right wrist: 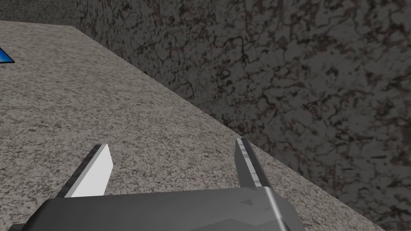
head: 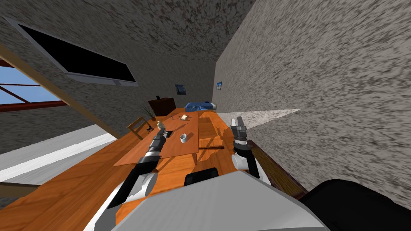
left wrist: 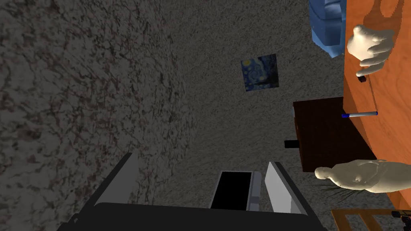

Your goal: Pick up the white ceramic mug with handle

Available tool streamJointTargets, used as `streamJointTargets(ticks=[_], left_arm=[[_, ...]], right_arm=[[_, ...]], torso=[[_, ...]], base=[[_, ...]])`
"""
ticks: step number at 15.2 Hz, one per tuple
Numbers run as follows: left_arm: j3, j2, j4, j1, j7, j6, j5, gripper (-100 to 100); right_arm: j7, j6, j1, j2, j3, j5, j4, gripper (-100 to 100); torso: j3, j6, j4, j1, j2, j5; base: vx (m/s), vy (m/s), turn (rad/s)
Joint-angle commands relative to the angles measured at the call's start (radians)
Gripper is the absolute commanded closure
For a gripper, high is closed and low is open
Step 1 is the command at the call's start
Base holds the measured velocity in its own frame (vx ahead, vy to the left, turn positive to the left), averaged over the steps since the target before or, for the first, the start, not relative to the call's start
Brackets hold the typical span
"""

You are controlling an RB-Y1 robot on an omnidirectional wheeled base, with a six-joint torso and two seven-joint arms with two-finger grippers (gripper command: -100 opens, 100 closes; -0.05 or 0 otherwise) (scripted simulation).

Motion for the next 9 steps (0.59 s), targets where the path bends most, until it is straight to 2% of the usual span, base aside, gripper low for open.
streamJointTargets(ticks=[1,2,3,4,5,6,7,8,9], left_arm=[[0.016,0.048,0.05,-0.005,-0.012,0.05,0.044,-100],[0.016,0.048,0.053,-0.005,-0.012,0.053,0.044,-100],[0.025,0.079,0.083,-0.01,-0.023,0.089,0.075,-100],[0.025,0.079,0.094,-0.01,-0.023,0.092,0.075,-100],[0.035,0.11,0.12,-0.016,-0.034,0.123,0.108,-100],[0.035,0.11,0.136,-0.016,-0.034,0.132,0.108,-100],[0.045,0.141,0.168,-0.021,-0.046,0.155,0.142,-100],[0.045,0.141,0.181,-0.021,-0.046,0.174,0.142,-100],[0.055,0.171,0.206,-0.026,-0.058,0.197,0.176,-100]], right_arm=[[0.0,0.0,0.0,0.0,0.0,0.0,0.0,0],[0.0,0.0,0.0,0.0,0.0,0.0,0.0,0],[0.0,0.0,0.0,0.0,0.0,0.0,0.0,0],[0.0,0.0,0.0,0.0,0.0,0.0,0.0,0],[0.0,0.0,0.0,0.0,0.0,0.0,0.0,0],[0.0,0.0,0.0,0.0,0.0,0.0,0.0,0],[0.0,0.0,0.0,0.0,0.0,0.0,0.0,0],[0.0,0.0,0.0,0.0,0.0,0.0,0.0,0],[0.0,0.0,0.0,0.0,0.0,0.0,0.0,0]], torso=[[0.0,0.0,0.0,0.0,0.0,0.0],[0.0,0.0,0.0,0.0,0.0,0.0],[0.0,0.0,0.0,0.0,0.0,0.0],[-0.001,0.0,0.0,-0.002,-0.001,0.0],[-0.001,0.0,0.0,-0.003,-0.002,-0.001],[-0.001,0.0,0.0,-0.003,-0.002,-0.001],[-0.002,0.0,-0.001,-0.003,-0.003,-0.001],[-0.002,0.0,-0.001,-0.003,-0.003,-0.001],[-0.002,0.0,-0.001,-0.002,-0.004,-0.001]], base=[[0.025,-0.191,-0.013],[0.032,-0.195,-0.001],[0.055,-0.239,-0.009],[0.053,-0.227,0.006],[0.068,-0.228,-0.002],[0.066,-0.23,0.001],[0.076,-0.233,-0.004],[0.086,-0.205,0.005],[0.069,-0.201,-0.004]])
